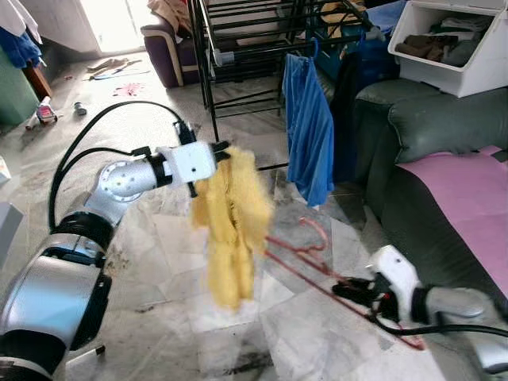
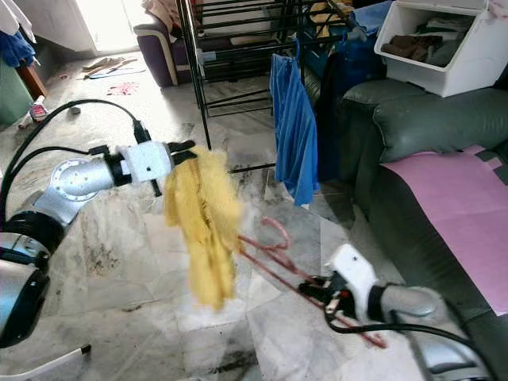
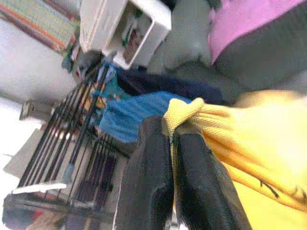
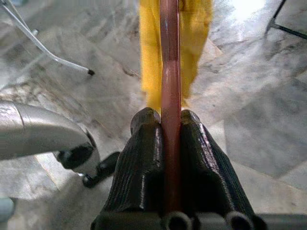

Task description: Hang hanger

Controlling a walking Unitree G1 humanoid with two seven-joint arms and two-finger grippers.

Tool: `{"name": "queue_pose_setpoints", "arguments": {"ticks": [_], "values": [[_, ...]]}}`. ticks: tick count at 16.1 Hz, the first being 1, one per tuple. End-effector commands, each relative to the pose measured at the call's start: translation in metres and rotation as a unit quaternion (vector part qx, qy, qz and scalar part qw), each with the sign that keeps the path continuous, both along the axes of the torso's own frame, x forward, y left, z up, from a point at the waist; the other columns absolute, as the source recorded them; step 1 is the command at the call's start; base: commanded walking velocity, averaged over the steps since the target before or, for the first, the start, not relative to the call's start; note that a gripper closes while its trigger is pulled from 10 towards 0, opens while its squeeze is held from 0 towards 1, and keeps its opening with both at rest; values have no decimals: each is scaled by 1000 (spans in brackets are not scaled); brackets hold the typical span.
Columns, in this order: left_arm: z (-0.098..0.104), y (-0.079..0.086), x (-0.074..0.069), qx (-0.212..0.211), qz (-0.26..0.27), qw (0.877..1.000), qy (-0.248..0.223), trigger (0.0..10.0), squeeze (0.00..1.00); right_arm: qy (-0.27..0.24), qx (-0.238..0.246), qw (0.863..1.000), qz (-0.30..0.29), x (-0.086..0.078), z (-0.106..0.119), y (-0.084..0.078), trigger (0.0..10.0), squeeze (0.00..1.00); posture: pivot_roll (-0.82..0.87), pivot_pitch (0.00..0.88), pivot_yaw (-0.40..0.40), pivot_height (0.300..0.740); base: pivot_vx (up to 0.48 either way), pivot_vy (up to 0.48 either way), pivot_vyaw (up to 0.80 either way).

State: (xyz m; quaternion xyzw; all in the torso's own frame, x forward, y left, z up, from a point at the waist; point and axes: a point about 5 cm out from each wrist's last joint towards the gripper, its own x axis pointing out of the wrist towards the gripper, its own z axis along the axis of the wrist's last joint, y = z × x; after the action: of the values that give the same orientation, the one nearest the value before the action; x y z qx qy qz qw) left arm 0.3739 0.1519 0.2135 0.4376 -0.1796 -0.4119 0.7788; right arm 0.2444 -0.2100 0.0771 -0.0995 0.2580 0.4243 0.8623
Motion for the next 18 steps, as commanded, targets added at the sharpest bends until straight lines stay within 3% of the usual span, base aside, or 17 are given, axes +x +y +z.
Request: {"name": "queue_pose_setpoints", "arguments": {"ticks": [1, 4, 7, 10, 12, 14, 16, 18], "values": [[18, -4, -2, -28, -29, 999, -30, 10000, 0, -9, -7, 1000, -3, 5, 0, 0, 10000, 0, -9, 34, 55, 740, 0, 0, 0], [28, -25, -18, -73, -142, 986, -37, 10000, 0, -29, -20, 998, -50, 21, -6, -2, 10000, 0, -7, 33, 54, 740, 0, 0, 0], [36, -38, -29, -110, -194, 974, -37, 10000, 0, -36, 10, 995, -92, 32, -5, 0, 10000, 0, 1, 33, 49, 740, 0, 0, 0], [33, -65, -58, -142, -287, 947, -10, 10000, 0, -28, 42, 988, -144, 44, -12, 7, 10000, 0, 13, 33, 48, 740, 0, 0, 0], [12, -76, -81, -119, -339, 932, 39, 10000, 0, -41, 59, 980, -185, 54, -11, 9, 10000, 0, 16, 32, 45, 740, 0, 0, 0], [-6, -77, -91, -101, -351, 929, 62, 10000, 0, -59, 52, 964, -254, 63, -9, -3, 10000, 0, 16, 32, 45, 740, 0, 0, 0], [-9, -76, -100, -104, -354, 926, 78, 10000, 0, -58, 78, 940, -327, 68, -8, -18, 10000, 0, 19, 36, 38, 740, 0, 0, 0], [-14, -74, -106, -98, -353, 925, 97, 10000, 0, -75, 80, 927, -360, 73, -5, -25, 10000, 0, 20, 37, 38, 740, 0, 0, 0]]}}
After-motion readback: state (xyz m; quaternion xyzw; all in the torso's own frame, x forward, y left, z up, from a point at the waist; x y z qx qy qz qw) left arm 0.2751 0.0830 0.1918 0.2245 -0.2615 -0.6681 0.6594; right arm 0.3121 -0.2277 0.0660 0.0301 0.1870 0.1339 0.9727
